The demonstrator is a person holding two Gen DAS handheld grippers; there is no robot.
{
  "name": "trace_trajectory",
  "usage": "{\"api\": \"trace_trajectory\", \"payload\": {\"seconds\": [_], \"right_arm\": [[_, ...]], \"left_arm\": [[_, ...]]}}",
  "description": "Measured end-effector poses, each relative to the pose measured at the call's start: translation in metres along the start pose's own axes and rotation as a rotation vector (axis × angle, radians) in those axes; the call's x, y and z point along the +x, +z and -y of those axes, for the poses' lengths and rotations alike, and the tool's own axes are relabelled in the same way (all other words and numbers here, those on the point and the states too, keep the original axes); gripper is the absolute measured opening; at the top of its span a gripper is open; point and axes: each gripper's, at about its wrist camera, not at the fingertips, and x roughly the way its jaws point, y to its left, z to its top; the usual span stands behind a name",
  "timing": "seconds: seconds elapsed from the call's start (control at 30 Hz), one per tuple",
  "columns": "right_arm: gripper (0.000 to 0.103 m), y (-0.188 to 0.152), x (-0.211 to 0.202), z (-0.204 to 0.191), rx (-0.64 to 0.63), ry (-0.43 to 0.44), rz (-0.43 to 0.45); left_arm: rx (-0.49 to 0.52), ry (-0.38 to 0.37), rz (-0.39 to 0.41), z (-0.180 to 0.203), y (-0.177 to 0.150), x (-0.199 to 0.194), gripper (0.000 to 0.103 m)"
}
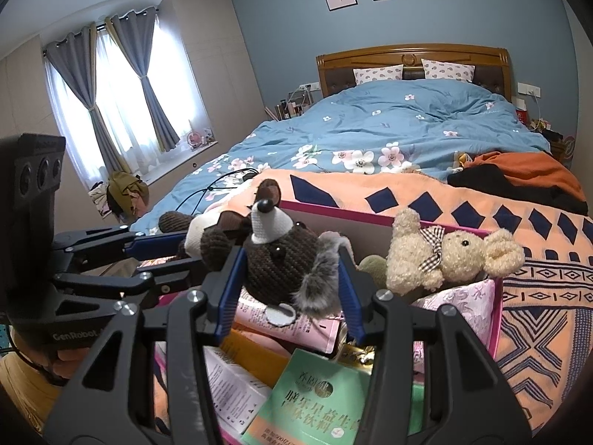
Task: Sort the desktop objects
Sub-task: 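Lower the brown plush toy into the pink box with both grippers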
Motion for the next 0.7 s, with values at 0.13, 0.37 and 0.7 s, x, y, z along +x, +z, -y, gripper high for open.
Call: {"api": "trace_trajectory", "payload": {"seconds": [0.13, 0.37, 0.7], "right_arm": [[0.051, 0.003, 0.002, 0.001, 0.001, -0.003, -0.005], [0.051, 0.010, 0.008, 0.004, 0.010, -0.003, -0.014], [0.051, 0.017, 0.022, 0.004, 0.002, -0.026, -0.039]], "left_arm": [[-0.004, 0.000, -0.002, -0.002, 0.004, 0.003, 0.039], [-0.017, -0.011, -0.009, -0.010, 0.014, 0.010, 0.039], [-0.039, -0.009, -0.023, -0.019, 0.021, 0.025, 0.039]]}}
